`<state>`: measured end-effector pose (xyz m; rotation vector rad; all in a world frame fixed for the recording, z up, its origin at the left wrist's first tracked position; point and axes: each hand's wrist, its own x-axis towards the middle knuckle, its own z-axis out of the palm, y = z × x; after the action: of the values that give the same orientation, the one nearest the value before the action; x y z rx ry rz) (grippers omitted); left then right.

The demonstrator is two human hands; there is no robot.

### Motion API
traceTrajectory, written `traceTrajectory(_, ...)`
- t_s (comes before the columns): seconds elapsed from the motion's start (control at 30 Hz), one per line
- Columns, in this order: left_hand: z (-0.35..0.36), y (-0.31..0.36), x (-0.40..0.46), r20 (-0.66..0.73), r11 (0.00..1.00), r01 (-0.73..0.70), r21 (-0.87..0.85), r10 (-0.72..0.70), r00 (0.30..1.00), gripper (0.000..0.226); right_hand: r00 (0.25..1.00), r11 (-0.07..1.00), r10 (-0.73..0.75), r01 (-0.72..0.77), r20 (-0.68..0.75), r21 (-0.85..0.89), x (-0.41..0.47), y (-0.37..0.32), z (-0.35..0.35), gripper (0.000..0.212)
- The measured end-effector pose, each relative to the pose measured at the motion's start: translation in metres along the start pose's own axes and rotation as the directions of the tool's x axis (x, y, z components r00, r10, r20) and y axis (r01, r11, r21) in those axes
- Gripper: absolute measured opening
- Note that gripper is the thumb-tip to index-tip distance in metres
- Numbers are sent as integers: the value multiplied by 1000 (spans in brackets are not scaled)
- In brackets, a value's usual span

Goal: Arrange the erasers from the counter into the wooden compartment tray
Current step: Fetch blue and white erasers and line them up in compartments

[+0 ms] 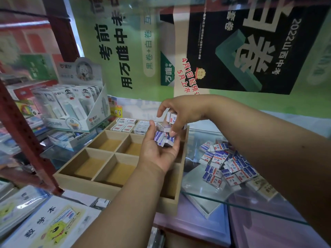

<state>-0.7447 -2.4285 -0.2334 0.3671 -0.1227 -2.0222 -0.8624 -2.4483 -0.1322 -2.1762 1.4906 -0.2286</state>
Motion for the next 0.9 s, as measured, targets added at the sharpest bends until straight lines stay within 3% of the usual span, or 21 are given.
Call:
traceTrajectory(0.17, -1, 12, -1, -37, 1000, -3, 17, 4, 999, 25, 998, 999, -8, 11, -60, 44, 7, -2, 6, 51)
traceTrajectory(0.33, 1, 39, 1, -148, 990, -45, 135, 66, 987, 13, 965, 885, 56, 72, -258, 459, 16, 13, 6, 19)
traceTrajectory(0.4, 0, 54, 6, -154, 985, -82, 151, 106, 982, 12, 938, 922, 131, 4, -321, 387, 27, 25, 14, 20)
traceTrajectory(0.5, -4, 71, 14, -146, 980, -131, 150, 153, 977, 11, 910, 980, 199, -185, -363, 73, 50, 50, 37, 25)
traceTrajectory(0.57, -11, 75, 18, -141, 980, -145, 136, 164, 976, 16, 911, 978, 185, -209, -369, -24, 62, 62, 52, 15)
traceTrajectory(0.67, -21, 78, 25, -115, 982, -149, 117, 162, 980, 23, 934, 980, 143, -181, -327, -88, 74, 74, 66, 15)
traceTrajectory(0.8, -23, 83, 31, -94, 982, -157, 107, 167, 981, 39, 922, 984, 125, -161, -366, -71, 76, 82, 69, 27)
traceTrajectory(0.9, -27, 83, 33, -100, 982, -156, 105, 167, 981, 40, 908, 972, 233, -210, -348, 101, 66, 80, 66, 24)
